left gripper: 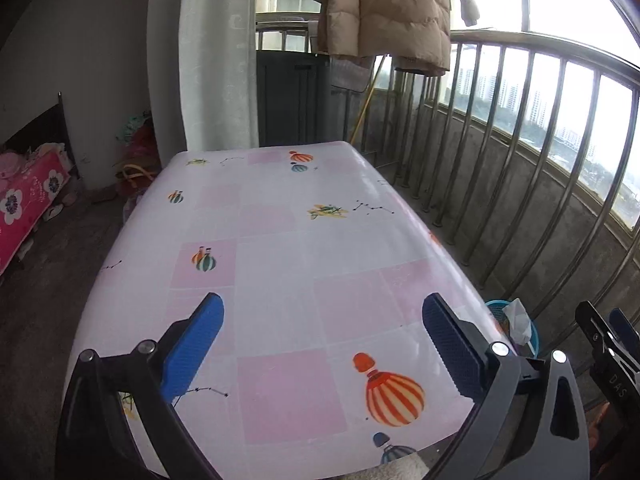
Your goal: Collect trash
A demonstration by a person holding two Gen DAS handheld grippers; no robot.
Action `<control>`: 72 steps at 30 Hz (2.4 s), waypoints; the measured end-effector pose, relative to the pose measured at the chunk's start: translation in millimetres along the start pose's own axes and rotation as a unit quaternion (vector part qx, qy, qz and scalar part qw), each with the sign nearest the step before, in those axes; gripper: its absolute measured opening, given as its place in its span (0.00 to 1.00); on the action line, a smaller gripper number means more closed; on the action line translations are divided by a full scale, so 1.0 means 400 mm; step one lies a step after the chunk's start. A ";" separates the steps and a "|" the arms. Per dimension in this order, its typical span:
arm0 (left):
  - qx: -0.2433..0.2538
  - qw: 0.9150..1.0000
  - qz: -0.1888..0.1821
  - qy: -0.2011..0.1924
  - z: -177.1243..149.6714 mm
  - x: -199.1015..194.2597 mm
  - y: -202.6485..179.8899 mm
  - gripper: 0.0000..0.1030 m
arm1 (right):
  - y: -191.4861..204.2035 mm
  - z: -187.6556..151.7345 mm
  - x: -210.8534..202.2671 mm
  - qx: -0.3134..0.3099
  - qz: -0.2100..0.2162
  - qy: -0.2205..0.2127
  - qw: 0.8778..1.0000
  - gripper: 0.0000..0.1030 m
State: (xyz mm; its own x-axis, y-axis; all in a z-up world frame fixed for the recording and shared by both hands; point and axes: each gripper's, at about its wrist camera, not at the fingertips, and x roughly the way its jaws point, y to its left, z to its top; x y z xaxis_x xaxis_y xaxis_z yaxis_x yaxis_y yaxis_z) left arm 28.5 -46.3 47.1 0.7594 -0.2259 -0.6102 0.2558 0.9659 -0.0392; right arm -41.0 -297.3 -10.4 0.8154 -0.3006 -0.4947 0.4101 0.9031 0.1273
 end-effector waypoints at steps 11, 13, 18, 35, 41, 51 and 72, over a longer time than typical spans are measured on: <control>0.027 0.994 0.038 0.099 -0.140 0.026 -0.006 0.95 | 0.090 -0.069 0.065 -0.091 -0.014 0.133 0.987 0.92; 0.026 0.994 0.036 0.103 -0.138 0.032 -0.009 0.95 | 0.092 -0.074 0.065 -0.103 -0.025 0.133 0.985 0.92; 0.032 0.992 0.031 0.122 -0.132 0.055 -0.028 0.95 | 0.079 -0.088 0.073 -0.092 -0.045 0.146 0.984 0.92; 0.055 0.989 0.021 0.134 -0.110 0.087 -0.088 0.95 | 0.036 -0.098 0.089 -0.079 -0.066 0.161 0.982 0.92; 0.045 0.990 0.014 0.135 -0.103 0.089 -0.091 0.95 | 0.033 -0.096 0.088 -0.079 -0.068 0.160 0.982 0.92; 0.052 0.991 -0.005 0.120 -0.090 0.075 -0.124 0.95 | 0.029 -0.097 0.084 -0.077 -0.071 0.159 0.982 0.92; 0.043 0.992 0.000 0.121 -0.095 0.075 -0.123 0.95 | 0.024 -0.081 0.071 -0.071 -0.080 0.144 0.984 0.92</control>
State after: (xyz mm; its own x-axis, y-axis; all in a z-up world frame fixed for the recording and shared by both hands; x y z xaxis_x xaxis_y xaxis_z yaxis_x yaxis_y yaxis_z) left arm 15.8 -95.7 0.6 0.5960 -0.1784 -0.7830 0.3131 0.9495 0.0221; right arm -27.0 -287.3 -51.1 0.5872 -0.3610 -0.7245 0.4450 0.8916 -0.0836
